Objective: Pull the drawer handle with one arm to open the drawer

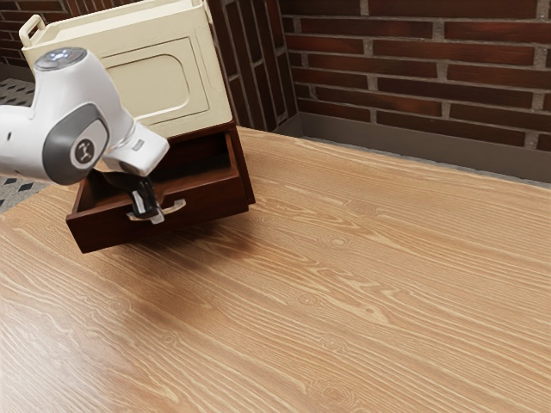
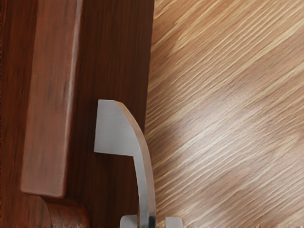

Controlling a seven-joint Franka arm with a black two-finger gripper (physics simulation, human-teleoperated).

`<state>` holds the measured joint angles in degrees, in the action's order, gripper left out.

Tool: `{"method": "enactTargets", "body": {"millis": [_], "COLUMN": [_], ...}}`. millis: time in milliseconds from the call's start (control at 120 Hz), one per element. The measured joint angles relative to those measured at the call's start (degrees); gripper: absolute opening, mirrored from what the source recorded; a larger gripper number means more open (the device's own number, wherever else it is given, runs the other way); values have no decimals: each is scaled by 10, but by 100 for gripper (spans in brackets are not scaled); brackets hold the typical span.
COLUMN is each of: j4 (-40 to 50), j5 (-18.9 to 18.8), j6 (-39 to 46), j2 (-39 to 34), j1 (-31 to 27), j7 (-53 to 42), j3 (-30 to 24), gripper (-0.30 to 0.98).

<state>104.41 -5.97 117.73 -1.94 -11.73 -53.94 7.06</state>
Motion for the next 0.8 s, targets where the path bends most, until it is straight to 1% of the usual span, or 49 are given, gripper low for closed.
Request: {"method": "enactTargets", "body": {"millis": [392, 492, 592, 692, 800], "j4": [13, 13, 14, 16, 0], "j5": [-11, -11, -10, -9, -6], "j6": [6, 6, 4, 0, -15], "j2": [-12, -14, -23, -34, -35], "j1": [-17, -19, -10, 4, 3], "j7": [13, 14, 15, 15, 16], "j3": [-15, -19, -22, -23, -20], "gripper": [-9, 0, 9, 26, 43]}}
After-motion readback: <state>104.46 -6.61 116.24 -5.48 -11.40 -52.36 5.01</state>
